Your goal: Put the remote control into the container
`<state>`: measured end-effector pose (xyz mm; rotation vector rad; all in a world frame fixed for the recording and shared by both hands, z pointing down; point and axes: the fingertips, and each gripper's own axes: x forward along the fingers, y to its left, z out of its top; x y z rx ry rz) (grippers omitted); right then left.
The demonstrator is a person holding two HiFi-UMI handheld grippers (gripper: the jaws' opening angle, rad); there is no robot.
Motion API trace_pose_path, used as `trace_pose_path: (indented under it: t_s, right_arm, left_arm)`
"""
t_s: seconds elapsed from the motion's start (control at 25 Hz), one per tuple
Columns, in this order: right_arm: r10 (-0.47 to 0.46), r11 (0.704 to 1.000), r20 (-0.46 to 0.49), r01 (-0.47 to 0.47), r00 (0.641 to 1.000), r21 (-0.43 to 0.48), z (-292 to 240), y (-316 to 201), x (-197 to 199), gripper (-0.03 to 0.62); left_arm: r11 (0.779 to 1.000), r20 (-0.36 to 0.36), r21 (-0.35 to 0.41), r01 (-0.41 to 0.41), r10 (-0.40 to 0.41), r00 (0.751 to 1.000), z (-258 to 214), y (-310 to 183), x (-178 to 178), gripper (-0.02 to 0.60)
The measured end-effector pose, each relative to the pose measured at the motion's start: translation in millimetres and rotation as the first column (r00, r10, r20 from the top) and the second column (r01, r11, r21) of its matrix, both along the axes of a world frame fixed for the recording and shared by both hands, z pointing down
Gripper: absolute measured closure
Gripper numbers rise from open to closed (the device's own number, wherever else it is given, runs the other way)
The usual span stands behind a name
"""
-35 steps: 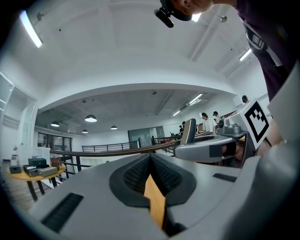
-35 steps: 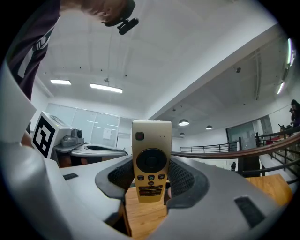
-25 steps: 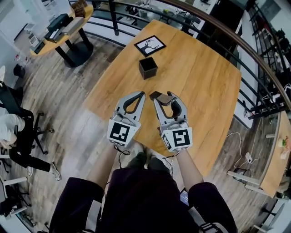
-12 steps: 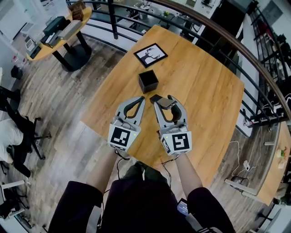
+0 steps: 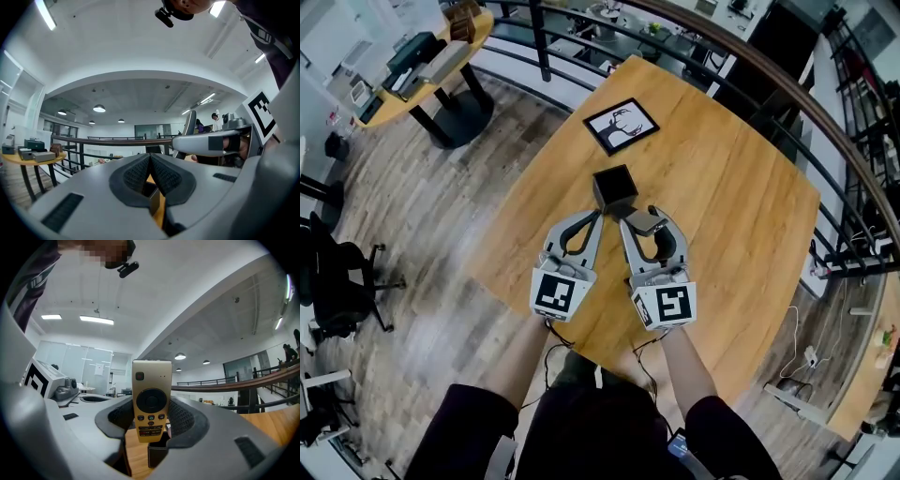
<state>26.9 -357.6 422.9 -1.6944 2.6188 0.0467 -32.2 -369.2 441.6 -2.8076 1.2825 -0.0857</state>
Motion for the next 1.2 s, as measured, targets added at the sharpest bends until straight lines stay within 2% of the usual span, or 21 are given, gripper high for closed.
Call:
trace_pose_path:
  t_s: [0.24, 0.4, 0.8, 1.2]
  right_arm:
    - [-0.002, 1.0, -0.011, 0.002, 1.0, 0.005, 3, -32, -2, 0.373]
    - [-0.012, 1.0, -0.029, 0.012, 1.0, -0.004, 11, -56, -4, 0.373]
    - [-0.019, 0.995, -0.062, 0.013, 0.998, -0.101, 60, -98, -4, 0.373]
    - [-0.018, 0.975, -0.138, -0.013, 0.99, -0.22, 118, -128, -11, 0.373]
  left_arm:
    - [0.999, -0.037, 0.017, 0.039, -0.039, 0.999, 7, -24, -1, 0.572]
    - [0.998, -0.013, -0.008, 0.057, -0.057, 0.998, 16, -37, 0, 0.571]
    - [0.996, 0.008, -0.026, 0.084, -0.084, 0.996, 29, -52, 0, 0.572]
    - [0.994, 0.018, -0.047, 0.094, -0.093, 0.995, 37, -56, -4, 0.572]
